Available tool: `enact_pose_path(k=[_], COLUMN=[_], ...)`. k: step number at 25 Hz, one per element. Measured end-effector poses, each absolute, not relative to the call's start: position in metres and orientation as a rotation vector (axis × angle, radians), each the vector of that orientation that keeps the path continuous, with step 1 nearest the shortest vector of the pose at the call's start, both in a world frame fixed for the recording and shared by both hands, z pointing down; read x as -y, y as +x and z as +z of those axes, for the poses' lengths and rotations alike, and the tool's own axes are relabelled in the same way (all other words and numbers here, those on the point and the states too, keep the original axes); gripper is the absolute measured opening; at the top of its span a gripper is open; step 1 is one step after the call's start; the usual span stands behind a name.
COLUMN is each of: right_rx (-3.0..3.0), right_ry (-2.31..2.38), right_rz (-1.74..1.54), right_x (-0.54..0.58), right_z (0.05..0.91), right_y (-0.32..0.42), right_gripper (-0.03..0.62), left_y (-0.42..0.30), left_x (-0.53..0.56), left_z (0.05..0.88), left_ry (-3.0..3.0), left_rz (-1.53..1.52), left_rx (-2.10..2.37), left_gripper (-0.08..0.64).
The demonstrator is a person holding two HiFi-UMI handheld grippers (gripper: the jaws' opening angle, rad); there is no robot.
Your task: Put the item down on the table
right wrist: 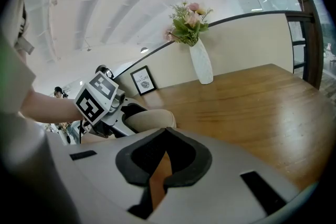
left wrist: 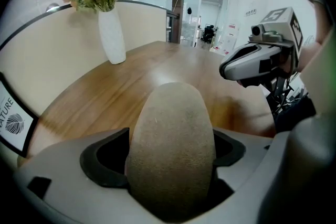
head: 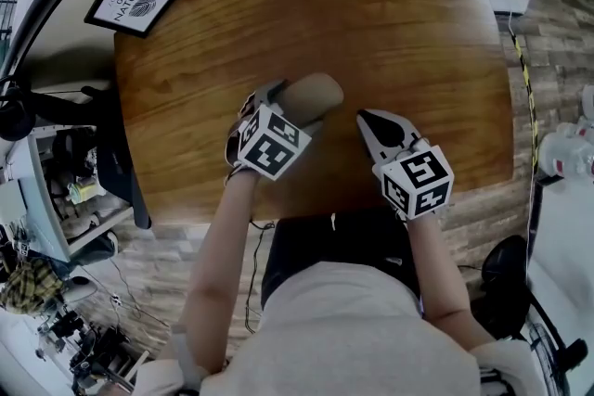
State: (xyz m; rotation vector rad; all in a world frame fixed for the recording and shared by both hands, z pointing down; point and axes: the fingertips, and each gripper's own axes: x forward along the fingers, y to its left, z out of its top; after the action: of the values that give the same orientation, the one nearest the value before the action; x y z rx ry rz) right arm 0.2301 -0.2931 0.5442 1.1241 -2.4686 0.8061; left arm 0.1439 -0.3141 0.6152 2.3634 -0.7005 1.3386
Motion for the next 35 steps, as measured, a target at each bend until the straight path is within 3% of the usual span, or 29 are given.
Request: enact_pose_path(k=[3,7,17,20,22,27,35], right_rx=[2.471,2.471,2.483,2.489,2.503,2.542,2.607], right_ry=[1.121,1.118,1.114,1.128,1.126,1.108,1.108], right_rz=[0.799,0.794,0.766,0.751,0.727,0.664,0.57], right_x=[0.293,0.291,0.291,0.296,0.299,0.305,0.308], right_z=[0.544,0.542,0.539,0.531,0.523,0.496,0.45], right_y=[0.229,0.231,0.222,0.22,0.217,0.204,0.184], right_gripper=[0.009,0.009,0.009,0.009,0.009,0.009,0.009], left_y=[0.144,0.148,0.133,0.123,0.12,0.113,0.103], left_x=[0.318,0.319,0.311,0.314,0.313,0.308,0.303], left_z=[0.613,0.605,0.554,0.527,0.512,0.478,0.43], left_ry=[2.361,2.37,2.397,2.396,2.407,2.454,2.552], left_rz=[1.293,1.241,0.841,0.626,0.537,0.409,0.245], left_rx=[0.745,0.785,0.947,1.022,1.029,1.071,1.109], left_gripper=[0.497,0.52,0.479,0.445,0.384,0.229,0.087])
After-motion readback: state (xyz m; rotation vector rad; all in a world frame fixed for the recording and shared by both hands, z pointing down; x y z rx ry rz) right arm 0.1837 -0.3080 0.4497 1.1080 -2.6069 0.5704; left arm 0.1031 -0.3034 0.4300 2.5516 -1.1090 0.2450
